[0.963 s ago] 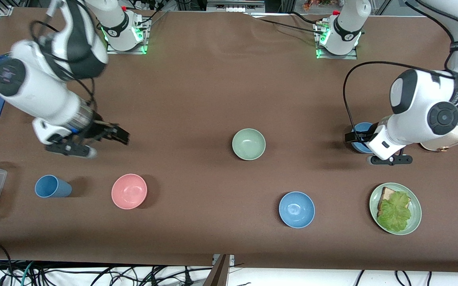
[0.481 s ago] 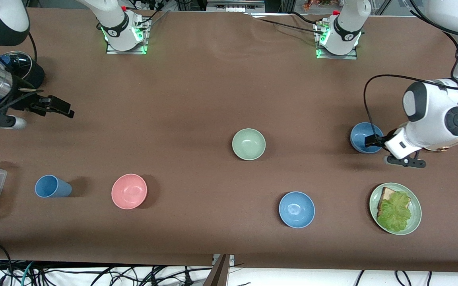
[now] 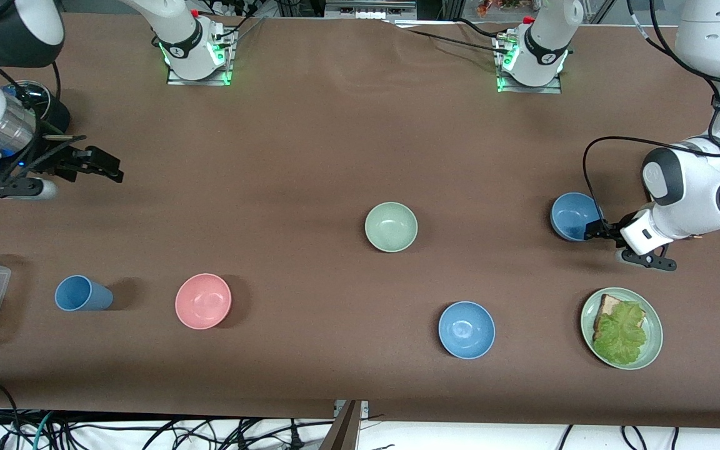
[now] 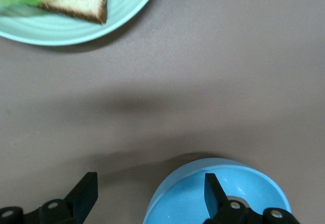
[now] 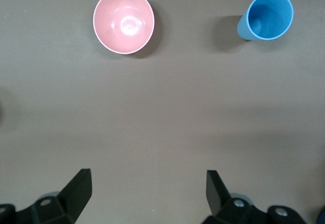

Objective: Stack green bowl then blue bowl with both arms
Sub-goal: 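Retract the right gripper while the left gripper closes on the blue bowl rim, then lift the light blue bowl with the left gripper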

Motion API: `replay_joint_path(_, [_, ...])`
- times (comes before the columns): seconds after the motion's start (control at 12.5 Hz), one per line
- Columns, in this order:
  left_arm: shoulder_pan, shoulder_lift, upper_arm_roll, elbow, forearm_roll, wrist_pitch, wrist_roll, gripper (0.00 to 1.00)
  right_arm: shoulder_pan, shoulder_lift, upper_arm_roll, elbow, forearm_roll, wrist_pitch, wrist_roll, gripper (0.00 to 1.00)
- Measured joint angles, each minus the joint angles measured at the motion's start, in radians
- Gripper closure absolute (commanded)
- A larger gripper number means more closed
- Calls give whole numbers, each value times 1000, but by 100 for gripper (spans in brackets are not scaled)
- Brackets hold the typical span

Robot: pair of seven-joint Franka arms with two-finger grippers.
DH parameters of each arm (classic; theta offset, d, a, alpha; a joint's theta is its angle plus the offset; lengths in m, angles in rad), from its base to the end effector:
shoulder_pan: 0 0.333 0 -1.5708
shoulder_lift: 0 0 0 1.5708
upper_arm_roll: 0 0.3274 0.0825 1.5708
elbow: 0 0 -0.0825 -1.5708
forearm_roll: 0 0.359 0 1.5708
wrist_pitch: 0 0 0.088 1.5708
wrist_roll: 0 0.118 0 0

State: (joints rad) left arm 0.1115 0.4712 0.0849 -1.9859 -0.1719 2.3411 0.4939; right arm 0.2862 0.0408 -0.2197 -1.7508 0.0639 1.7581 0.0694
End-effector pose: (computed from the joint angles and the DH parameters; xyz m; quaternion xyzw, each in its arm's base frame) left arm 0.5770 0.1091 0.2349 0.9937 -0.0885 -0.0396 0.0553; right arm 0.5462 0.0447 0.5384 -0.9995 0.0079 0.0180 0.0257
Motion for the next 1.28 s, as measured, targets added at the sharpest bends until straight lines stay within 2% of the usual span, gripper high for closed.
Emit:
replay_joint_path(0.08, [2,4,0,-3,-8,0,4,8,-70,0,74,0,-3,0,0,1])
replay_joint_path(0.16, [2,5,0,-8,-10,0,7,8,-112,-1,113,2,-3,0,-1,1])
replay_joint_path(0.24, [2,4,0,-15,-10,0,19,7,-128,-4,125,6,-3,0,-3,1])
replay_joint_path(0.56, [11,-14,1,-63,-38,0,69,9,-136,-21,128,98,-3,-55,-8,1])
replay_joint_path(0.72, [13,-38,1,-97,-41,0,73,21,-136,-24,129,132,-3,-83,-8,1])
replay_joint_path(0.96, [13,-71,22,-137,-65,0,73,27,-137,-22,129,134,-3,-87,-7,1])
replay_joint_path(1.04, [13,-76,35,-144,-91,0,78,44,-138,-19,129,133,-3,-87,-7,1])
replay_joint_path(1.12, [13,-78,47,-149,-109,0,80,75,-138,-16,129,134,-3,-87,-7,1])
replay_joint_path(1.2, [13,-78,54,-153,-120,0,79,97,-138,-13,129,133,-3,-87,-7,1])
replay_joint_path(1.28, [13,-78,57,-156,-137,0,77,100,-139,-11,129,134,-3,-86,-7,1])
